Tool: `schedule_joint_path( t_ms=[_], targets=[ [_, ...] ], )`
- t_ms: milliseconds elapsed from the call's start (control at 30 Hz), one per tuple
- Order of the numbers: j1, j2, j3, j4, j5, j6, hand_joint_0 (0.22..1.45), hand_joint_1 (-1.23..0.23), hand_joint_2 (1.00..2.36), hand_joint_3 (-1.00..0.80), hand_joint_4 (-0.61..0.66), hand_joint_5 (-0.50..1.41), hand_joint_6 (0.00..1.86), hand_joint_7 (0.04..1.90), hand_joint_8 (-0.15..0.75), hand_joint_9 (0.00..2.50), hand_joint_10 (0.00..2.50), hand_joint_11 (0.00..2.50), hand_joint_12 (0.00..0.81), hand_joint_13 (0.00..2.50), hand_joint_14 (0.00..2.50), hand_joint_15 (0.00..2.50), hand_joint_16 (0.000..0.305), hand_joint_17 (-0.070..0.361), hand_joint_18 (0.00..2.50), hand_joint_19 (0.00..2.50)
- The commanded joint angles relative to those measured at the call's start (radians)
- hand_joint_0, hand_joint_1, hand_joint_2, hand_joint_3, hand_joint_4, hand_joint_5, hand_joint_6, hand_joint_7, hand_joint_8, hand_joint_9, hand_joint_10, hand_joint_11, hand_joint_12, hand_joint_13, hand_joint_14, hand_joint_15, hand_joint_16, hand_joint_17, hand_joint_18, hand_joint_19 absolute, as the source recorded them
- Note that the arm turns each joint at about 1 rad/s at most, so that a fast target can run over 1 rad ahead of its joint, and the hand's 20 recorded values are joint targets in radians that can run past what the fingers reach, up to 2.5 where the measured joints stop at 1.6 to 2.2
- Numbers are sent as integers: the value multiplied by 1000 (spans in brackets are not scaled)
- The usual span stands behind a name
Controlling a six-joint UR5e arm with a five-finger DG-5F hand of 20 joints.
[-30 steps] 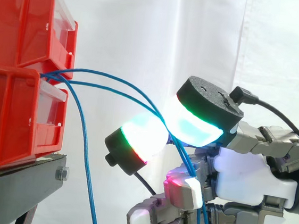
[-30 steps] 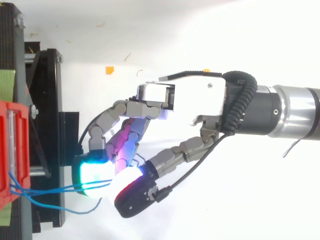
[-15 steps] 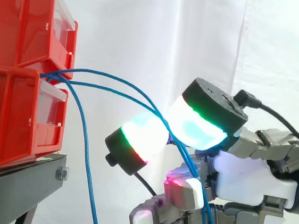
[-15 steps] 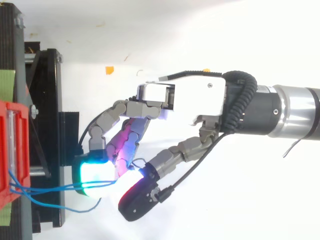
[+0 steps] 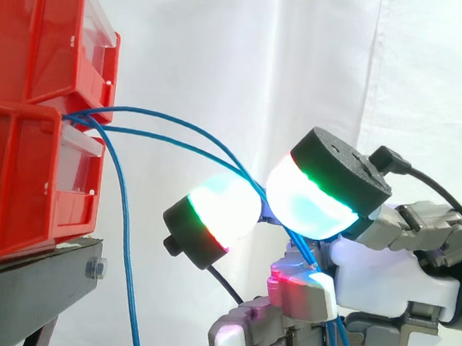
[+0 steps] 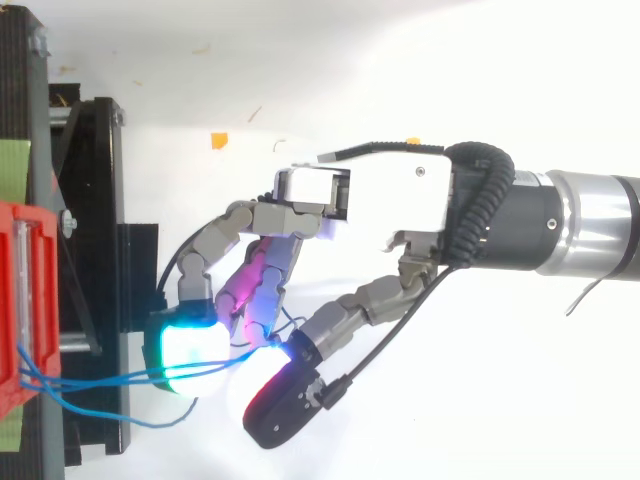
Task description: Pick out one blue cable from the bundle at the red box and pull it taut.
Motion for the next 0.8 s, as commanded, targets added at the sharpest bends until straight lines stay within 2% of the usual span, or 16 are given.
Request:
schedule_joint_path(
  t_ms=[0,233,767],
  targets=[
    [1,1,-1,0,0,0,539,-748,1000,-500,-66,-83,914,824,277,1352,31,782,330,980,17,419,46,104,872,673],
    [1,1,1,0,0,0,555,-648,1000,-500,-74,-82,885,826,273,1355,31,774,330,980,18,416,47,105,869,678],
    [1,-1,1,0,0,1,572,-568,1000,-500,-113,-78,853,858,271,1374,32,765,330,991,19,421,46,104,871,695]
  ],
)
